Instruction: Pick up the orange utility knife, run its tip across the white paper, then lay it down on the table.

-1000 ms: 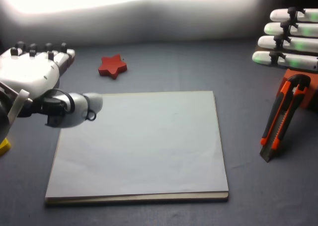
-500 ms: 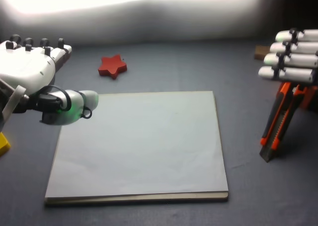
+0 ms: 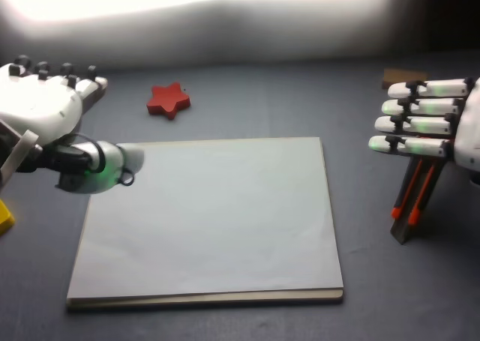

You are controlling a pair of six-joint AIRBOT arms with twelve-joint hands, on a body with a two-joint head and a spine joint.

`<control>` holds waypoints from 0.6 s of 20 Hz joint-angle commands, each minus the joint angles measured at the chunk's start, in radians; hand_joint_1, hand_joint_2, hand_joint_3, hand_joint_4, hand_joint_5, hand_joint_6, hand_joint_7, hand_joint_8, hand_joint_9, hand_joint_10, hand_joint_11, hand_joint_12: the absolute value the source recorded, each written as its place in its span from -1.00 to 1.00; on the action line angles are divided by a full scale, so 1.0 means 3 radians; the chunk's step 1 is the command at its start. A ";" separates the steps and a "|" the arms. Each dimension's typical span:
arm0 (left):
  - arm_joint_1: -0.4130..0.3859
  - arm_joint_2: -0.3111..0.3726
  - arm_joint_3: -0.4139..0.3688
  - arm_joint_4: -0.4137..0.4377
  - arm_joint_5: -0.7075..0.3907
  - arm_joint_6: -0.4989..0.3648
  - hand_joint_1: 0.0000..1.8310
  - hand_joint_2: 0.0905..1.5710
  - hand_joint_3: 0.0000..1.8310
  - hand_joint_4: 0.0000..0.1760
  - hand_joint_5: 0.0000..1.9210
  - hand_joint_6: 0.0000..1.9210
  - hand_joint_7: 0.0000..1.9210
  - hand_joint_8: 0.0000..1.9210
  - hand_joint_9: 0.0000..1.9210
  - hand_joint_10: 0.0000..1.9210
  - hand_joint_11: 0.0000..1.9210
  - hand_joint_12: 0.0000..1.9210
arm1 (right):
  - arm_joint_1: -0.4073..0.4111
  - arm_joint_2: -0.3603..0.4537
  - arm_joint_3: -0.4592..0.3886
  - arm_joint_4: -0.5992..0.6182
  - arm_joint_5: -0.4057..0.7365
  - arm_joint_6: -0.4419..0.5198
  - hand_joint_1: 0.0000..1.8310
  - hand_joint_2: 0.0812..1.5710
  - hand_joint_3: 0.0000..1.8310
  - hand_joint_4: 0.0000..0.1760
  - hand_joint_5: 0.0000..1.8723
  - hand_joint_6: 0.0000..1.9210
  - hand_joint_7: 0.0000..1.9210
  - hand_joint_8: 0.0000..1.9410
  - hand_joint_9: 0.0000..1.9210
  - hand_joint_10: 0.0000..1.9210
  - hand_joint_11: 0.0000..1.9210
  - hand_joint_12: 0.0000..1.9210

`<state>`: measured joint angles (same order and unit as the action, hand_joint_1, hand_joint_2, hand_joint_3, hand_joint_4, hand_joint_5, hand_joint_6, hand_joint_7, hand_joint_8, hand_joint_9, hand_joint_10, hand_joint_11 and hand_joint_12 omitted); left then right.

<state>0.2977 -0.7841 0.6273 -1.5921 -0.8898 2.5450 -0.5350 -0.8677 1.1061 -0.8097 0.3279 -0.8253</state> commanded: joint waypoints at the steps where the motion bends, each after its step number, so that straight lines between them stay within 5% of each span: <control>1: -0.0039 0.0039 0.0024 0.0173 0.0040 -0.0002 -0.95 0.60 -1.00 -0.59 -0.94 -1.00 -0.87 -1.00 -0.86 -1.00 -1.00 -0.38 | 0.0016 -0.0018 0.0061 0.0073 0.0107 0.0001 0.23 0.46 -1.00 -1.00 -1.00 -1.00 -1.00 -1.00 -1.00 -1.00 -1.00 -1.00; 12: -0.0102 -0.0116 -0.0111 -0.0043 -0.0426 0.0116 -1.00 0.60 -1.00 -0.55 -0.97 -1.00 -0.89 -1.00 -0.85 -1.00 -1.00 -0.32 | -0.0047 -0.0439 0.0435 0.0074 0.0011 -0.0037 0.22 0.49 -1.00 -1.00 -1.00 -1.00 -1.00 -1.00 -1.00 -1.00 -1.00 -1.00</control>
<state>0.2779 -0.8257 0.5961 -1.6688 -0.9741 2.5786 -0.5533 -1.0073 1.2373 -0.8051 0.2668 -0.8291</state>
